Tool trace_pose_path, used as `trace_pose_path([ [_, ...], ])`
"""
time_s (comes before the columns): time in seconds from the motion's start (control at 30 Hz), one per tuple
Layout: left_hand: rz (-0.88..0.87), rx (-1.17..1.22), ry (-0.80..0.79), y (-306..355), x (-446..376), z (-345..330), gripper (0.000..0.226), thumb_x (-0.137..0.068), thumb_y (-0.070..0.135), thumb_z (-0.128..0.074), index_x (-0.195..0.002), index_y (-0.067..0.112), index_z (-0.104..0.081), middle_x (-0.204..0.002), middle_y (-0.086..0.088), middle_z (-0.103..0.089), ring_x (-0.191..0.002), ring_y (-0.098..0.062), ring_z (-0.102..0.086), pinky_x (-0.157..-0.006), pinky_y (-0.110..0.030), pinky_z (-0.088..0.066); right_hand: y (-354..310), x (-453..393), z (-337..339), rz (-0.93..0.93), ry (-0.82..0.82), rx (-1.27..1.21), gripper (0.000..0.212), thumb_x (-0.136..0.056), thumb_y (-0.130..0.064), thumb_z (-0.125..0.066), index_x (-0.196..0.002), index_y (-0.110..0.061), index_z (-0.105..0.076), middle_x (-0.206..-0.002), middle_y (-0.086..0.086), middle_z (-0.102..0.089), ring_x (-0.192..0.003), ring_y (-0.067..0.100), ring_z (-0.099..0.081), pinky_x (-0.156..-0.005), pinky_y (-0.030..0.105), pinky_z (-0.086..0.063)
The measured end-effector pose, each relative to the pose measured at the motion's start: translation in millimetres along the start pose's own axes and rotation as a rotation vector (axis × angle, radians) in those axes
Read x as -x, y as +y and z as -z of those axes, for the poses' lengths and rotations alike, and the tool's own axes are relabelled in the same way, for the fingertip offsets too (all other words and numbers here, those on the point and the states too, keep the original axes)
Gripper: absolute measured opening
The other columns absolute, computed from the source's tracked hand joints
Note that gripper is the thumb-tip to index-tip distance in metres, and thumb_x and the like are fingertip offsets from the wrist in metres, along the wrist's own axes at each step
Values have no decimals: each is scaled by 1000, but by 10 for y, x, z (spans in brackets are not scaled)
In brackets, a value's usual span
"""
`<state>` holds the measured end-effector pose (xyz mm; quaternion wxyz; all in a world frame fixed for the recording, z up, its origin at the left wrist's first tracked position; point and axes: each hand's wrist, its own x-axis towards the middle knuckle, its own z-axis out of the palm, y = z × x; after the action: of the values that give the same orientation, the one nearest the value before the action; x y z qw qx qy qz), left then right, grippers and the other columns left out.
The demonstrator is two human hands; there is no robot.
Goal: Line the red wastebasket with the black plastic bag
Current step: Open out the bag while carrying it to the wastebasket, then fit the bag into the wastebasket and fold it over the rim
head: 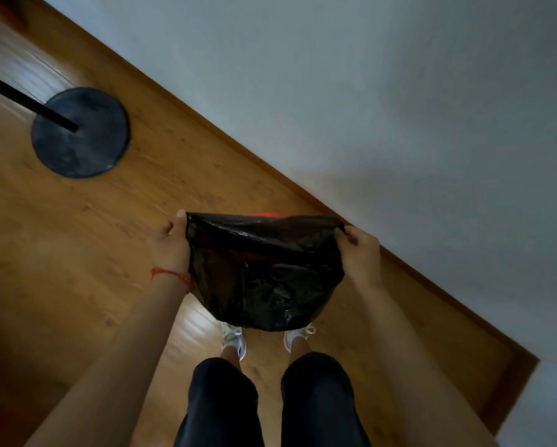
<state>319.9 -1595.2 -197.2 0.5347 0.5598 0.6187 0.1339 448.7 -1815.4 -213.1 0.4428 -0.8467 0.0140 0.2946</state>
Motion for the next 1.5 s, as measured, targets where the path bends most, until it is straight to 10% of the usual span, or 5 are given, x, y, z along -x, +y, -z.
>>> trace_pose_path([
  [0.23,36,27,75,-208,-221,-102,32,-91,34,-48,-65,17,-50,-65,2,-48,-62,-5,-46,-47,-8,-40,146,-316,-3,42,-29,23,20,-87,-25,-58,-68,-24,-61,-67,-8,-61,-67,10,-59,-63,29,-45],
  [0.43,66,42,73,-398,-399,-252,31,-91,33,-50,-64,19,-53,-66,2,-50,-63,-5,-49,-52,-13,-42,439,-557,-241,68,-56,29,32,-89,-23,-54,-72,3,-61,-70,22,-60,-66,36,-55,-59,32,-37],
  [0.67,80,80,51,-674,-646,-406,32,-92,29,-49,-64,15,-51,-64,-2,-49,-61,-8,-50,-43,-9,-42,790,-770,-568,3,-65,76,38,-91,-22,-50,-54,-16,-44,-52,-1,-41,-46,4,-38,-45,17,-24],
  [1.5,122,35,-7,-1566,-1298,-917,35,-91,29,-49,-59,16,-48,-61,-4,-43,-60,-14,-43,-58,-27,-39,1378,-1437,-1080,-25,-3,162,35,-94,-24,-46,-66,-6,-53,-57,3,-44,-51,12,-38,-46,21,-28],
])
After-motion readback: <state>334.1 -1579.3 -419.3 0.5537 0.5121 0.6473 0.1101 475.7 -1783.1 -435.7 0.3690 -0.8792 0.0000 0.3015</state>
